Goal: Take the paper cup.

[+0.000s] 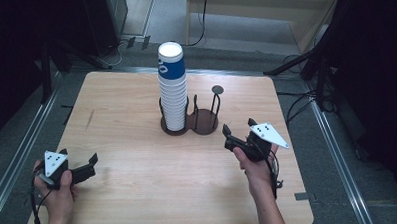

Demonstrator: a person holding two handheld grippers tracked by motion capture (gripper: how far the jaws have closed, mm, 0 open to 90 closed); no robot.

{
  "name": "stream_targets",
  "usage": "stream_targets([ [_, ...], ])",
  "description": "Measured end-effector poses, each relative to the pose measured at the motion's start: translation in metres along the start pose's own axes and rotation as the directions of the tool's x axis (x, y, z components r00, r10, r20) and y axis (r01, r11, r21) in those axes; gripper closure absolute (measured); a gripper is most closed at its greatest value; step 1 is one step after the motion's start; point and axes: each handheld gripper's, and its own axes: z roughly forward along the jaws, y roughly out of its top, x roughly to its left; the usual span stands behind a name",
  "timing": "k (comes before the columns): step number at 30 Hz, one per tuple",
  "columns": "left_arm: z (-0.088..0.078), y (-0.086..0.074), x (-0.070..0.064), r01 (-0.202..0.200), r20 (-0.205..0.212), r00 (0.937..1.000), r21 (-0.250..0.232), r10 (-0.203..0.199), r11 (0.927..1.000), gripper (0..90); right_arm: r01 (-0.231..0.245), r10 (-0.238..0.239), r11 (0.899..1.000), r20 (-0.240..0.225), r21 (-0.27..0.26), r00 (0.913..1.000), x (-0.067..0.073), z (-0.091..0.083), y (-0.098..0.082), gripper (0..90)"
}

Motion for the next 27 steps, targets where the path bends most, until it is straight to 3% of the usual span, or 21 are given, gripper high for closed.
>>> stream_targets([
  [9,0.001,0.0,0.001,0.012,-0.003,0.9999,0.002,-0.012,0.9999,0.6,0.031,-0.03,0.999,-0.042,0.015,0.9987,0.017,0.012,0.023,12.9],
  [15,0.002,0.001,0.001,0.004,-0.004,1.0,0.007,-0.004,1.0,0.6,0.042,-0.042,0.999,-0.038,0.004,0.9984,0.04,0.025,0.037,12.4],
  [20,0.003,0.001,0.0,0.004,-0.013,0.9999,0.009,-0.004,0.9999,0.6,0.046,-0.047,0.999,-0.07,-0.016,0.9965,0.057,0.034,0.047,12.4],
  [27,0.004,0.002,-0.001,-0.005,-0.011,0.9999,0.017,0.006,0.9998,0.6,0.05,-0.051,0.999,-0.063,-0.015,0.9967,0.073,0.046,0.055,7.3],
])
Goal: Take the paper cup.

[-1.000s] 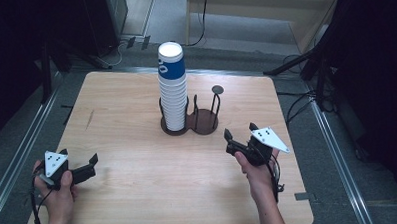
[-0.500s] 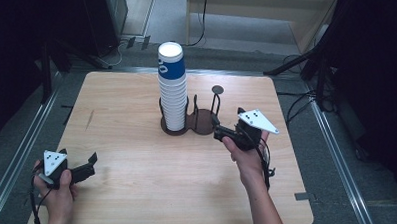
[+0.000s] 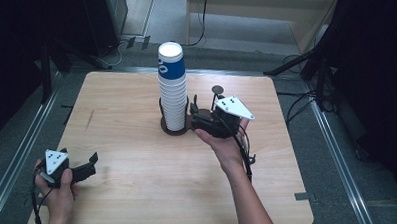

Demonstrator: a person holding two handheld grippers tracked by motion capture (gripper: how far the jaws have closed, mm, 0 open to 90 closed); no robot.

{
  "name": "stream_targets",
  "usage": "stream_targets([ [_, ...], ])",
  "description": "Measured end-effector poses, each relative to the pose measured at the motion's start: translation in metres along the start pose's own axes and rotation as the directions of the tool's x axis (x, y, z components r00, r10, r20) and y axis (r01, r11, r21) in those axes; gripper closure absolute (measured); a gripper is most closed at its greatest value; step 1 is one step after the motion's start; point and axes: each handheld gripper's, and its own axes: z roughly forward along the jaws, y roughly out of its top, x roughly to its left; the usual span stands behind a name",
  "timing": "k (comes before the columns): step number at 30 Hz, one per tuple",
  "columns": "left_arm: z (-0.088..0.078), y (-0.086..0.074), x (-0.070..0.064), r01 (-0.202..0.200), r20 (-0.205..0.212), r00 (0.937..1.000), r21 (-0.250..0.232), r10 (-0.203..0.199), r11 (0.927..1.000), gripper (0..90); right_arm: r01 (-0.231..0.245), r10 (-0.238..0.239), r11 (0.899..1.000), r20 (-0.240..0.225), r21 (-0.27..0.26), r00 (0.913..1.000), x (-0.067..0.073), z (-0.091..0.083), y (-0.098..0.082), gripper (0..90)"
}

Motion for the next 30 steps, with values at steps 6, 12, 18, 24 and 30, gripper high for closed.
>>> stream_targets([
  [6,0.0,0.0,0.0,-0.003,0.007,1.0,0.006,0.003,1.0,0.6,-0.02,0.02,1.0,-0.036,-0.004,0.9991,0.011,0.014,0.011,5.8],
  [12,0.0,0.0,-0.002,-0.015,0.011,0.9998,0.016,0.015,0.9997,0.6,0.008,-0.008,1.0,-0.053,-0.003,0.9986,0.025,0.026,0.019,5.5],
  [18,0.0,0.0,-0.001,-0.011,0.013,0.9999,0.013,0.01,0.9999,0.6,0.012,-0.012,1.0,-0.052,-0.002,0.9986,0.033,0.038,0.027,4.6],
  [24,0.0,0.0,-0.001,-0.008,0.013,0.9999,0.013,0.007,0.9999,0.6,0.013,-0.013,1.0,-0.053,-0.003,0.9985,0.04,0.048,0.034,4.1],
  [30,0.0,0.0,-0.001,-0.003,0.016,0.9999,0.008,0.003,1.0,0.6,0.013,-0.013,1.0,-0.044,-0.001,0.9989,0.046,0.058,0.039,4.2],
])
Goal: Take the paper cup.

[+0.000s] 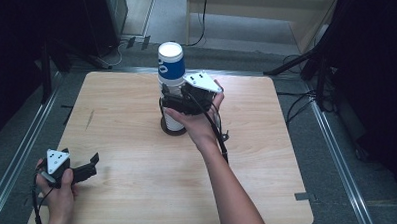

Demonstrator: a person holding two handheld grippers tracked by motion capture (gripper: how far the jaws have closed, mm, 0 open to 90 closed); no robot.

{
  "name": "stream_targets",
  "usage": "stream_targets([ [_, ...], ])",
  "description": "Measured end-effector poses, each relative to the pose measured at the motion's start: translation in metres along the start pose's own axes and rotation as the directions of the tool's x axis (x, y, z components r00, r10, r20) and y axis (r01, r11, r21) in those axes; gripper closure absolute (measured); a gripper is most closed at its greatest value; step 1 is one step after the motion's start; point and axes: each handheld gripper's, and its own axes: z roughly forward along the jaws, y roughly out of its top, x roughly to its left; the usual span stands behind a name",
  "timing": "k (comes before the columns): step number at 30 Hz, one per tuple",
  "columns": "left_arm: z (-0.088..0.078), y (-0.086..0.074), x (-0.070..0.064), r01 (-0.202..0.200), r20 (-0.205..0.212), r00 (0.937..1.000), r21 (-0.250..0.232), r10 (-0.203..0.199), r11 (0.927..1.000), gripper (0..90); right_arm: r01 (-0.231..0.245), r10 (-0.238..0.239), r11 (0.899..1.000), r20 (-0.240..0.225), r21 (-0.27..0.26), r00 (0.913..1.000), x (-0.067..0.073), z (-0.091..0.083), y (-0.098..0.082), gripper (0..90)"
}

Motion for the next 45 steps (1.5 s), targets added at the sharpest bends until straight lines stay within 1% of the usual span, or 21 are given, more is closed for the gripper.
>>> stream_targets([
  [3,0.0,0.0,0.0,-0.003,0.0,1.0,-0.001,0.003,1.0,0.6,-0.011,0.011,1.0,0.006,-0.011,0.9999,0.002,0.006,0.004,4.2],
  [10,0.0,0.0,0.0,-0.003,0.008,1.0,0.003,0.003,1.0,0.6,0.001,-0.001,1.0,0.034,-0.022,0.9994,0.006,0.018,0.008,4.8],
  [13,0.0,0.0,0.0,-0.005,0.009,0.9999,0.005,0.005,1.0,0.6,-0.013,0.014,1.0,0.043,-0.02,0.999,0.006,0.024,0.01,5.0],
  [16,0.0,0.0,0.0,-0.002,0.009,1.0,0.004,0.002,1.0,0.6,-0.017,0.018,1.0,0.039,-0.023,0.9991,0.007,0.027,0.011,5.5],
  [17,0.0,0.0,0.001,0.0,0.011,0.9999,0.007,0.0,1.0,0.6,-0.014,0.015,1.0,0.038,-0.022,0.9992,0.008,0.031,0.012,5.9],
  [18,0.0,0.0,0.001,0.0,0.011,0.9999,0.007,0.0,1.0,0.6,-0.014,0.015,1.0,0.038,-0.022,0.9992,0.008,0.031,0.012,5.9],
  [20,0.001,0.0,0.001,-0.001,0.011,0.9999,0.007,0.001,1.0,0.6,0.0,0.0,1.0,0.041,-0.023,0.9992,0.011,0.037,0.014,6.6],
  [22,0.001,0.0,0.0,-0.003,0.011,0.9999,0.009,0.003,1.0,0.6,0.002,-0.001,1.0,0.049,-0.021,0.9988,0.013,0.04,0.015,6.8],
  [24,0.001,0.0,0.0,-0.006,0.012,0.9999,0.011,0.006,0.9999,0.6,0.013,-0.011,1.0,0.071,-0.029,0.9974,0.013,0.043,0.016,6.8],
  [25,0.001,0.0,0.0,-0.005,0.013,0.9999,0.011,0.005,0.9999,0.6,0.011,-0.009,0.999,0.081,-0.033,0.9967,0.014,0.044,0.017,6.9],
  [28,0.001,0.0,0.001,-0.001,0.017,0.9999,0.009,0.001,1.0,0.6,0.006,-0.003,0.999,0.08,-0.032,0.9968,0.014,0.047,0.015,7.2],
  [30,0.001,0.0,0.001,0.003,0.019,0.9998,0.009,-0.003,1.0,0.6,0.006,-0.003,1.0,0.085,-0.031,0.9964,0.014,0.049,0.013,9.9],
  [32,0.001,0.001,0.001,0.003,0.022,0.9998,0.01,-0.003,0.9999,0.6,0.011,-0.007,0.999,0.091,-0.042,0.9958,0.014,0.048,0.011,13.3],
  [34,0.001,0.001,0.002,0.006,0.021,0.9998,0.008,-0.006,1.0,0.6,0.007,-0.003,0.999,0.086,-0.051,0.9963,0.015,0.048,0.01,16.0],
  [35,0.001,0.001,0.002,0.008,0.02,0.9998,0.006,-0.008,0.9999,0.6,0.018,-0.013,0.998,0.086,-0.058,0.9962,0.015,0.048,0.009,16.3],
  [42,0.001,0.001,0.002,0.013,0.019,0.9997,0.007,-0.014,0.9999,0.6,0.008,-0.001,0.997,0.096,-0.072,0.9954,0.017,0.047,0.011,17.5],
  [43,0.001,0.001,0.003,0.014,0.014,0.9998,0.004,-0.014,0.9999,0.6,0.025,-0.017,0.996,0.099,-0.08,0.995,0.017,0.047,0.014,17.6],
  [45,0.001,0.001,0.003,0.016,0.015,0.9997,0.001,-0.016,0.9999,0.6,0.026,-0.018,0.996,0.099,-0.082,0.995,0.017,0.046,0.018,17.6],
])
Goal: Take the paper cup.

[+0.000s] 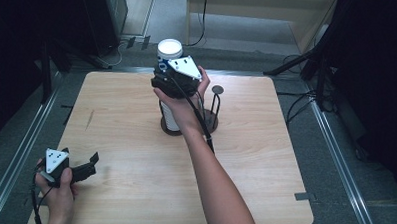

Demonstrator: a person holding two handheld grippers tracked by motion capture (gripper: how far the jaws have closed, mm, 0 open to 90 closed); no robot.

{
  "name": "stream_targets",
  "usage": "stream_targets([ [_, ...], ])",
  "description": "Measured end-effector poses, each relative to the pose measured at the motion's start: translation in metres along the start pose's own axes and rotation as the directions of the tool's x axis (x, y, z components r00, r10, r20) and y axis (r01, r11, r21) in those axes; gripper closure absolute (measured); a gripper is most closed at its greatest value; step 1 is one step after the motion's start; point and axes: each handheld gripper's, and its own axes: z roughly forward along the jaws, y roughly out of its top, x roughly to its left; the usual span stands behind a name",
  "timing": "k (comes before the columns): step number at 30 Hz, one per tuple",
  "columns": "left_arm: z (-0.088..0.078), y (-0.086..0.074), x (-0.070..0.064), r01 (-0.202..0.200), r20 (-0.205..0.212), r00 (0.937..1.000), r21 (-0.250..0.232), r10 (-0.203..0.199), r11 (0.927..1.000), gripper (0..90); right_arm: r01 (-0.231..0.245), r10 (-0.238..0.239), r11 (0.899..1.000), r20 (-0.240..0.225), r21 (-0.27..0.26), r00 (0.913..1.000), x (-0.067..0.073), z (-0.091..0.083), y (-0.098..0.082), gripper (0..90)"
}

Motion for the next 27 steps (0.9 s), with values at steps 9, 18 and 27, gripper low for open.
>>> stream_targets([
  [9,0.0,0.0,0.001,0.015,0.007,0.9999,-0.008,-0.015,0.9999,0.6,0.019,-0.02,1.0,-0.003,-0.024,0.9998,0.002,0.001,0.011,18.4],
  [18,-0.001,-0.001,0.002,0.025,-0.003,0.9997,-0.017,-0.025,0.9995,0.6,0.029,-0.028,0.998,0.014,-0.051,0.9995,0.005,0.0,0.014,18.9],
  [27,-0.002,-0.001,0.002,0.022,-0.001,0.9998,-0.026,-0.022,0.9994,0.6,0.001,0.001,0.997,0.022,-0.074,0.9998,0.001,-0.005,0.026,18.7],
])
